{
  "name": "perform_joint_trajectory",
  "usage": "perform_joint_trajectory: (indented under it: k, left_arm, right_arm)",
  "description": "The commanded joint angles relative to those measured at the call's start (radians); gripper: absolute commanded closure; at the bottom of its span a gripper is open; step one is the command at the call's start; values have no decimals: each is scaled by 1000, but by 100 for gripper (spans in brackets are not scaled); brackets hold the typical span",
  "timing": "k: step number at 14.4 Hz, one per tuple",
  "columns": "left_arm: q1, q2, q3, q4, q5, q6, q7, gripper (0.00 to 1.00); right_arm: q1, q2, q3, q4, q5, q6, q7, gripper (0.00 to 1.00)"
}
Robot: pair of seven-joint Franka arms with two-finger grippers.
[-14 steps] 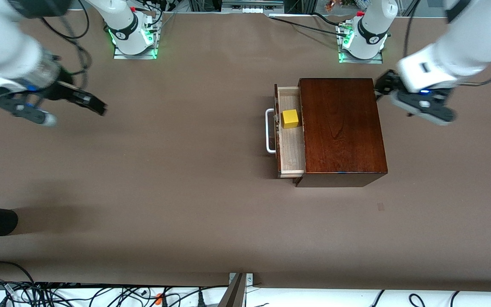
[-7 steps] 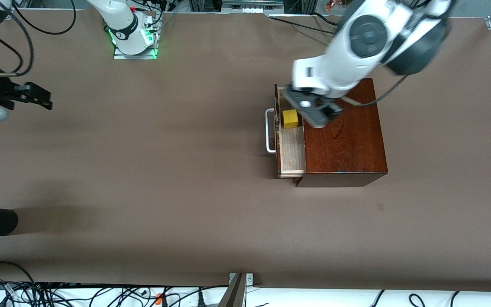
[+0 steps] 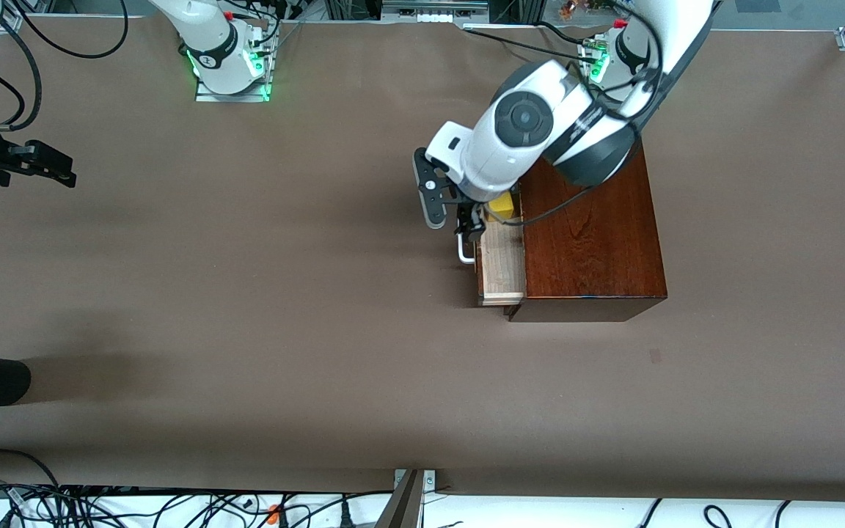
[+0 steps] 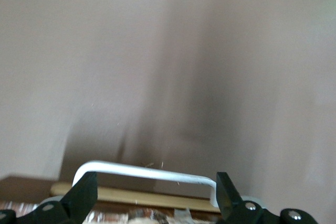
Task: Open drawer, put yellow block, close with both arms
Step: 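Retract the right gripper while the left gripper reaches the drawer handle, then push the drawer shut by its handle with the left gripper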
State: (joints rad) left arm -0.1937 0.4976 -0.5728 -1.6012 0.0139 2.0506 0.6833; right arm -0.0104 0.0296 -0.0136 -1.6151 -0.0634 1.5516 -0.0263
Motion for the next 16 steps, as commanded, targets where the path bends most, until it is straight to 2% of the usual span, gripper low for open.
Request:
perform_joint_trajectory:
  k: [1,4,7,10,13,16]
  left_arm:
    - [-47,32,-4,18,34,31,113,0]
    - [-69,41,-4,-63,141,123,116,0]
    - [-67,58,-4,-121,188,175,116,0]
    - [-69,84,-4,-135,268,174,113,0]
    - [-58,85,-2,-135,270,155,146,0]
    - [-49,72,2,-120,282,76,148,0]
  right_arm:
    - [-2,-16,6,6,-4,-25,28,0]
    - [-2,-10,0,20,-3,-25,14,0]
    - [-2,-8,-2,21,-3,-27,9,0]
    - [-2,-7,-3,21,2,-25,9,0]
    - [-2,-7,-3,21,2,-25,6,0]
    - [-2,-8,-3,21,2,-27,25,0]
